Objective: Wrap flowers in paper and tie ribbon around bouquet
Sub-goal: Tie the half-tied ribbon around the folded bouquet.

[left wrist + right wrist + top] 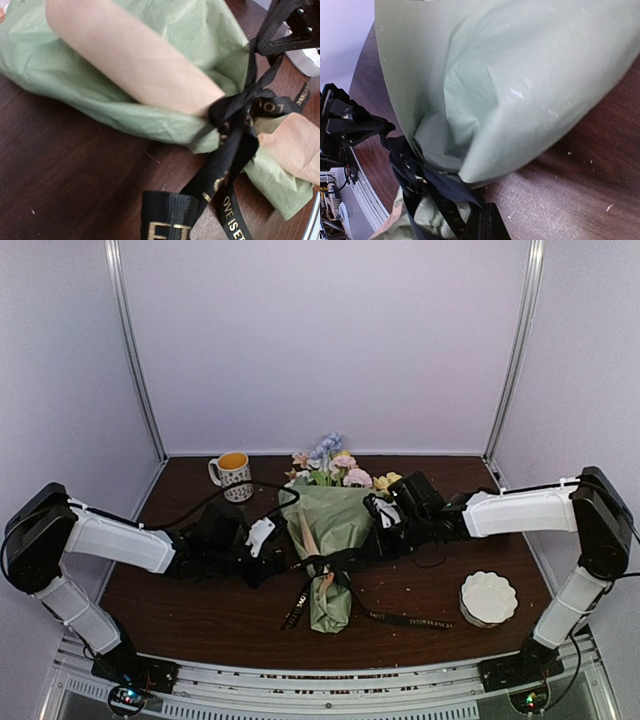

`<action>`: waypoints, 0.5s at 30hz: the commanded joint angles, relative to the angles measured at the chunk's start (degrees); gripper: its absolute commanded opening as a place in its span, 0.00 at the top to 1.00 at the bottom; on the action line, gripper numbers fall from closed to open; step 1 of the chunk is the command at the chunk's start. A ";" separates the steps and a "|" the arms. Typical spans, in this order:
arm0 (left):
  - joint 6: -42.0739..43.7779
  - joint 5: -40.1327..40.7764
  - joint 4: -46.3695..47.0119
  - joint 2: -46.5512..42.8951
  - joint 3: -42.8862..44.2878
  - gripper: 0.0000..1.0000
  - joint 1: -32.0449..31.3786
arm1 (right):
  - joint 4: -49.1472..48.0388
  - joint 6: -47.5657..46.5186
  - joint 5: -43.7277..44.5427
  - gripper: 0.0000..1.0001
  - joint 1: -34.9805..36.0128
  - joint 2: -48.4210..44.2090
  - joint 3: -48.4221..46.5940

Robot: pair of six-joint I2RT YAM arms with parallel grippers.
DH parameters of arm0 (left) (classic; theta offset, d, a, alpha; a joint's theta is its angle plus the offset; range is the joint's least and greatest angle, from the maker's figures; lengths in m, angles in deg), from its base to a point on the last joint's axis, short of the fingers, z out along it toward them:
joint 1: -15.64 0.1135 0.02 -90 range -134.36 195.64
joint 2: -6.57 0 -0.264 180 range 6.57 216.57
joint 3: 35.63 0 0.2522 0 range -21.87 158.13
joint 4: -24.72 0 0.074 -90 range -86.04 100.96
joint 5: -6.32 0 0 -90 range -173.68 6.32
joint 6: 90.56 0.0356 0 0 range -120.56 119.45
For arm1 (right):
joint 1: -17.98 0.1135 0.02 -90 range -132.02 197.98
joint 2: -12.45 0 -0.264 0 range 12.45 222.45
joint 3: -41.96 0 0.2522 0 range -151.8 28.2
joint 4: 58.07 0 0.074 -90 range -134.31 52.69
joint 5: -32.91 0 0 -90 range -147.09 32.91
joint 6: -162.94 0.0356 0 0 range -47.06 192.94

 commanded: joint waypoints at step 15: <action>-10.79 4.69 -12.65 1.65 -3.98 1.00 8.97 | -11.17 8.14 -1.21 1.00 -8.88 -11.29 25.47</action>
